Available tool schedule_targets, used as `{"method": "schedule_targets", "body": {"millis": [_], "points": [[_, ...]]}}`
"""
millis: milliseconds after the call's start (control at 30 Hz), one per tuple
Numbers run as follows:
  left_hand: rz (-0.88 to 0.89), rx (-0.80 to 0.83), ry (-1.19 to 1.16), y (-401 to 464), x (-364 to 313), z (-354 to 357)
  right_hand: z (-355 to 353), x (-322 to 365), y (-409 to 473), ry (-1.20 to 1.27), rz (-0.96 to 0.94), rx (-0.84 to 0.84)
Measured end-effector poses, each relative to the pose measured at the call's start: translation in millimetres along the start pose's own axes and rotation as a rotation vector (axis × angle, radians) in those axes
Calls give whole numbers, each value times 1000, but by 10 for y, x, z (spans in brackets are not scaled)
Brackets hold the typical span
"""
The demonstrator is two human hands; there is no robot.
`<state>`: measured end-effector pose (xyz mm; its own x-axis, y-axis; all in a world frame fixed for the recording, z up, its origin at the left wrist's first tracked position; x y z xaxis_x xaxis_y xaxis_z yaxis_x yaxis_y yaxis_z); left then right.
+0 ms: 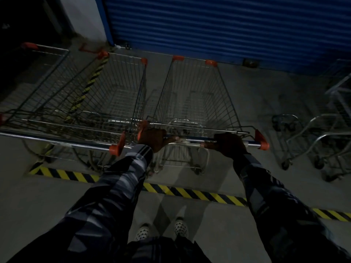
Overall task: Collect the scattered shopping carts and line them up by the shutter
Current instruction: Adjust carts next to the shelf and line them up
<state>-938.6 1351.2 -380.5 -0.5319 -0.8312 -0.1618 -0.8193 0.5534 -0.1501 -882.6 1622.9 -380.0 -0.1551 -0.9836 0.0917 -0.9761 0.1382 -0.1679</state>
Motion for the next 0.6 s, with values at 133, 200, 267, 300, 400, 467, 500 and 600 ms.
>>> {"method": "schedule_targets", "body": {"millis": [133,200,267,300,400,467,500,600], "points": [[-4,10,15,2,-89,35,-3,-91,20,19,-5,-6],[-4,0,13,-36,-113,22,28,-100,-2,37,-10,0],[-17,-11,14,-85,-121,5,66,-82,-36,-4,-32,-14],[-18,-13,12,-109,-124,-1,76,-74,-49,-23,-36,-21],[-7,-36,38,-173,-135,40,98,-85,-106,-13,-40,-25],[-5,-43,55,-237,-128,84,113,-70,-159,-13,-53,-35],[7,-55,55,-267,-138,87,121,-58,-189,-20,-60,-46],[31,-68,32,-378,-190,41,160,-39,-263,-45,-55,-69]]}}
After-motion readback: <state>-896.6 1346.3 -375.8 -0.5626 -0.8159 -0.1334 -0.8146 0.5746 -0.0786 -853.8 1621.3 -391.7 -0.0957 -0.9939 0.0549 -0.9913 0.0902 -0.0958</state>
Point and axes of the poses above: each hand's wrist, its own y-axis towards the middle knuckle, its own z-axis out of the palm, x = y × z, the point moved 6 cm from there along y, towards the middle knuckle, and after that the axes turned 8 degrees about z, right-handed, at the moved point
